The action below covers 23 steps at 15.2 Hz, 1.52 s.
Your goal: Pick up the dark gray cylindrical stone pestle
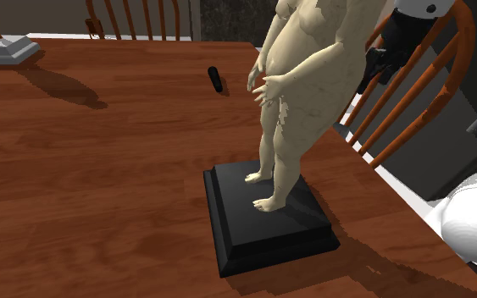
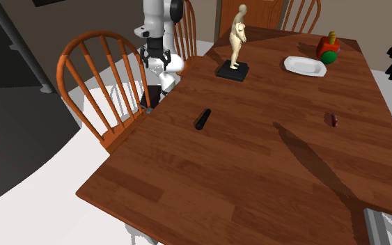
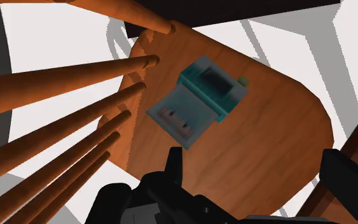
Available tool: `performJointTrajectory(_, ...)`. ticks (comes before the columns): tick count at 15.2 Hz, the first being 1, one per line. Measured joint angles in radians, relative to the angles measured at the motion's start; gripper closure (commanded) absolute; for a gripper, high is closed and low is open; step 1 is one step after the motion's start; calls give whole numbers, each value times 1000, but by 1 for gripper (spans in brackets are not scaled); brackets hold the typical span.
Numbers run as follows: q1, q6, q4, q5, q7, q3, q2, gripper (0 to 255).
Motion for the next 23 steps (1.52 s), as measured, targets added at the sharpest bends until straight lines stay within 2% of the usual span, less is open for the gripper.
performJointTrajectory(3, 1, 17, 20, 13, 27, 18, 37, 0)
performJointTrajectory(11, 2, 117, 160, 69, 202, 131, 276, 0)
performJointTrajectory(16, -2, 149, 302, 71, 313, 195, 447, 0)
performJointTrajectory(23, 6, 152, 579, 19, 472, 271, 728, 0)
